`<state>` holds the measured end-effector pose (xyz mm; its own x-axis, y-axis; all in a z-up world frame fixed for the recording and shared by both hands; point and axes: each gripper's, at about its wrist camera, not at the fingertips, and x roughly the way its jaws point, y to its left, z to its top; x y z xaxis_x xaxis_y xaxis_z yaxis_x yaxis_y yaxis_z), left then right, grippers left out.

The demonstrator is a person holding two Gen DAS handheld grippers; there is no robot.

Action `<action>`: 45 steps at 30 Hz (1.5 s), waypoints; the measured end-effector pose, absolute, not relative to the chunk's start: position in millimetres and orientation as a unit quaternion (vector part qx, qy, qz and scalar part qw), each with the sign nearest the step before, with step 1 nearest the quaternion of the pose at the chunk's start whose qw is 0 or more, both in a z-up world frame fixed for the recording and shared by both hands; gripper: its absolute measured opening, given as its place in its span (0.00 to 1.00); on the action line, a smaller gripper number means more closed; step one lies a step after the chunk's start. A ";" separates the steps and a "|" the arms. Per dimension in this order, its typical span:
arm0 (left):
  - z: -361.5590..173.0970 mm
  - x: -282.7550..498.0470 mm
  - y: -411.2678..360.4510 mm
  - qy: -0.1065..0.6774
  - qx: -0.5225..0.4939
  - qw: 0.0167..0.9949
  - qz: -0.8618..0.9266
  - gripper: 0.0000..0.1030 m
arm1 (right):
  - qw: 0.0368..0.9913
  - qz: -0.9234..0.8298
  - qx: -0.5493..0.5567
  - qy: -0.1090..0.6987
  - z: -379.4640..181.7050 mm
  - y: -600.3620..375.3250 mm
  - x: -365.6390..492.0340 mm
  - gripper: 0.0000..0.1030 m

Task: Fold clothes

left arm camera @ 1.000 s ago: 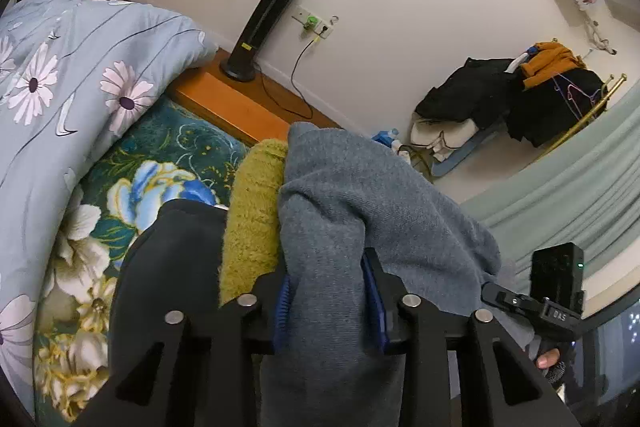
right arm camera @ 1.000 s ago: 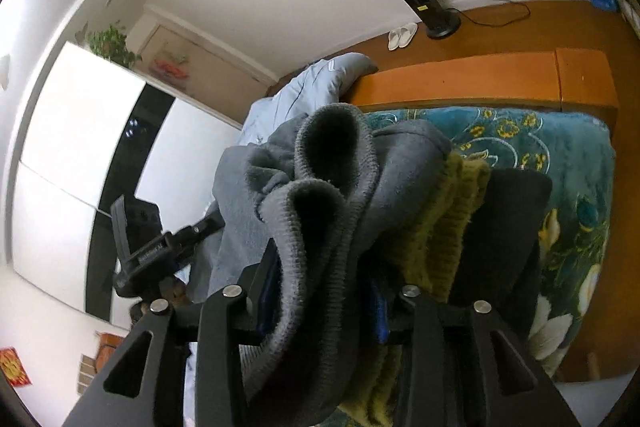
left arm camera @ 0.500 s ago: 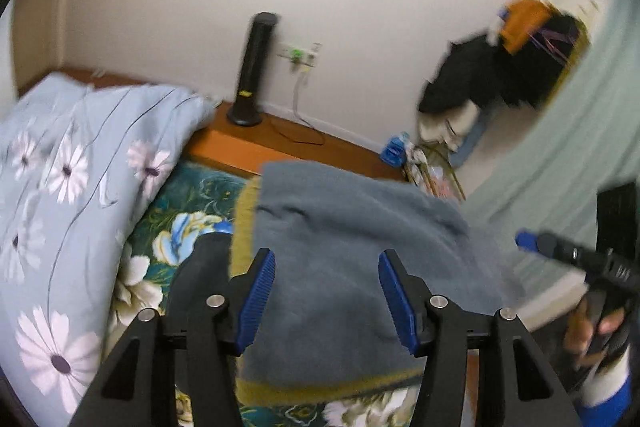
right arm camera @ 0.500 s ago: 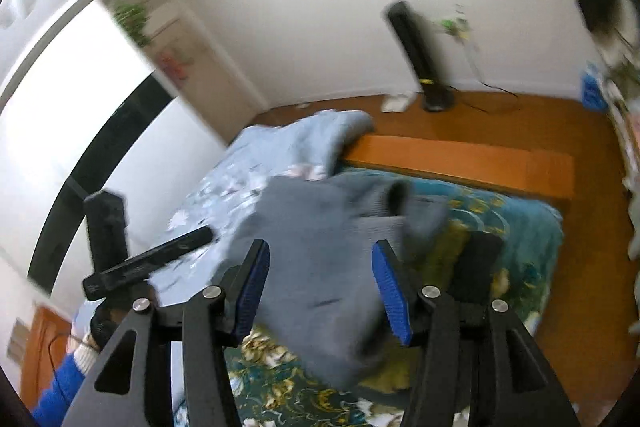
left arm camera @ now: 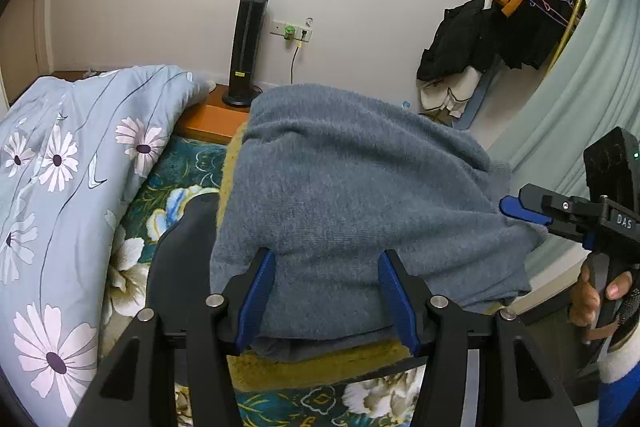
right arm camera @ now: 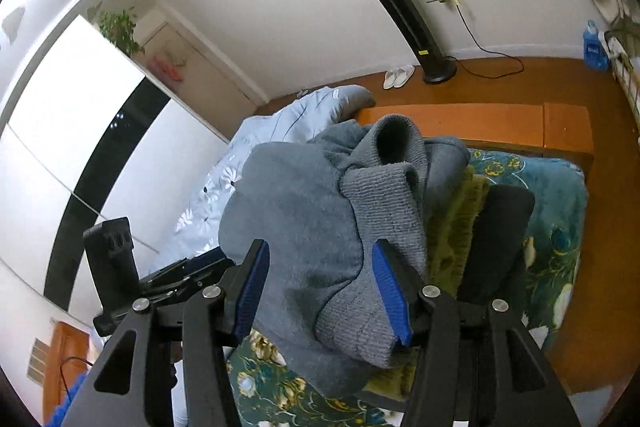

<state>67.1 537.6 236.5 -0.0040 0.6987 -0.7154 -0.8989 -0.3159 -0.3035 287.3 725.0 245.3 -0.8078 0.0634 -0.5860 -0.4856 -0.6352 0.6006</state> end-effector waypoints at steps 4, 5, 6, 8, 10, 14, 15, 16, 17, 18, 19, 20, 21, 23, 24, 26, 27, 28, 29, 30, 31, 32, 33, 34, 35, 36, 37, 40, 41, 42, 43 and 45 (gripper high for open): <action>245.0 69.1 530.3 0.120 -0.415 0.570 0.699 0.61 | 0.175 0.872 -0.273 0.368 263.1 711.2 288.0 0.53; 246.8 69.8 527.8 0.121 -0.415 0.568 0.701 0.63 | 0.181 0.875 -0.275 0.354 269.4 705.3 288.7 0.53; 249.5 70.7 522.7 0.122 -0.414 0.562 0.706 0.64 | 0.185 0.879 -0.274 0.344 276.1 698.4 290.2 0.53; 253.1 72.6 515.4 0.122 -0.410 0.555 0.714 0.68 | 0.190 0.886 -0.271 0.324 289.1 684.7 293.4 0.53; 257.5 75.5 501.5 0.110 -0.406 0.554 0.719 0.73 | 0.194 0.892 -0.270 0.306 298.4 669.8 296.5 0.56; 258.1 87.7 474.8 0.082 -0.397 0.563 0.720 0.84 | 0.221 0.898 -0.285 0.251 302.6 628.8 301.4 0.66; 255.9 93.6 468.7 0.084 -0.393 0.565 0.721 0.85 | 0.223 0.898 -0.292 0.242 299.0 620.5 300.1 0.66; 253.8 99.5 462.6 0.086 -0.388 0.566 0.722 0.88 | 0.225 0.897 -0.299 0.235 294.2 613.1 299.0 0.66; 251.6 105.4 456.5 0.088 -0.384 0.568 0.723 0.96 | 0.229 0.895 -0.308 0.226 288.1 605.2 299.0 0.66; 249.5 111.3 450.5 0.091 -0.379 0.569 0.724 0.99 | 0.234 0.893 -0.317 0.219 282.1 597.9 298.7 0.66; 247.9 115.4 446.8 0.091 -0.377 0.571 0.724 1.00 | 0.240 0.890 -0.324 0.214 276.3 593.0 297.5 0.66; 245.7 119.4 442.2 0.091 -0.376 0.571 0.724 1.00 | 0.244 0.887 -0.329 0.215 270.6 588.6 296.7 0.66; 243.5 123.4 437.5 0.091 -0.374 0.571 0.725 1.00 | 0.247 0.884 -0.334 0.216 264.9 584.2 295.9 0.66; 239.7 129.6 430.1 0.093 -0.372 0.568 0.728 1.00 | 0.254 0.877 -0.343 0.219 254.0 575.8 294.4 0.68; 238.0 131.8 427.2 0.096 -0.371 0.565 0.730 1.00 | 0.260 0.875 -0.344 0.221 250.6 573.4 294.0 0.78; 234.7 136.3 421.5 0.101 -0.370 0.559 0.735 1.00 | 0.266 0.873 -0.342 0.225 244.9 568.5 294.8 0.89; 232.8 136.9 419.3 0.104 -0.370 0.552 0.740 1.00 | 0.268 0.873 -0.339 0.227 242.6 566.1 295.7 0.89; 230.8 137.5 417.1 0.107 -0.370 0.546 0.744 1.00 | 0.269 0.873 -0.338 0.227 241.4 563.6 296.2 0.89; 229.4 138.1 415.7 0.108 -0.370 0.543 0.746 1.00 | 0.271 0.872 -0.339 0.227 240.1 561.4 296.6 0.89; 227.3 138.0 414.4 0.107 -0.373 0.537 0.749 1.00 | 0.274 0.872 -0.337 0.225 239.8 560.3 297.0 0.89; 225.3 138.0 413.1 0.106 -0.376 0.532 0.751 1.00 | 0.277 0.872 -0.336 0.223 239.4 559.3 297.4 0.89; 223.3 138.0 411.8 0.102 -0.379 0.528 0.753 1.00 | 0.280 0.872 -0.336 0.220 239.1 558.2 297.8 0.89; 221.3 138.0 410.4 0.099 -0.383 0.524 0.755 1.00 | 0.285 0.871 -0.335 0.217 238.6 556.6 298.4 0.89; 219.4 138.1 409.1 0.095 -0.387 0.520 0.756 1.00 | 0.290 0.871 -0.335 0.212 238.1 554.8 298.8 0.89; 217.9 137.7 407.4 0.083 -0.392 0.523 0.752 1.00 | 0.291 0.872 -0.335 0.208 237.5 553.4 298.9 0.89; 216.5 138.4 405.5 0.075 -0.396 0.527 0.748 1.00 | 0.293 0.872 -0.335 0.205 236.7 551.6 300.0 0.89; 215.3 138.5 404.5 0.069 -0.399 0.527 0.747 1.00 | 0.296 0.871 -0.336 0.200 235.7 550.3 300.7 0.89; 212.3 141.8 404.4 0.073 -0.398 0.516 0.755 1.00 | 0.302 0.871 -0.337 0.191 233.2 547.1 303.3 0.89; 211.5 143.5 404.7 0.077 -0.397 0.512 0.758 1.00 | 0.304 0.871 -0.336 0.191 232.5 546.5 304.7 0.89; 210.2 146.1 405.3 0.085 -0.395 0.507 0.762 1.00 | 0.305 0.871 -0.335 0.191 231.7 545.9 306.0 0.89; 209.1 148.2 405.6 0.091 -0.393 0.505 0.763 1.00 | 0.306 0.870 -0.336 0.191 230.9 545.6 306.9 0.89; 207.2 151.7 405.5 0.099 -0.392 0.503 0.764 1.00 | 0.304 0.870 -0.337 0.194 229.2 545.2 308.1 0.89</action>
<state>151.7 405.5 207.2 -0.1868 0.6911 -0.6982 -0.8466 -0.4738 -0.2424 308.1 545.2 229.2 -0.5874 0.3986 -0.7043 -0.6597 -0.7400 0.1313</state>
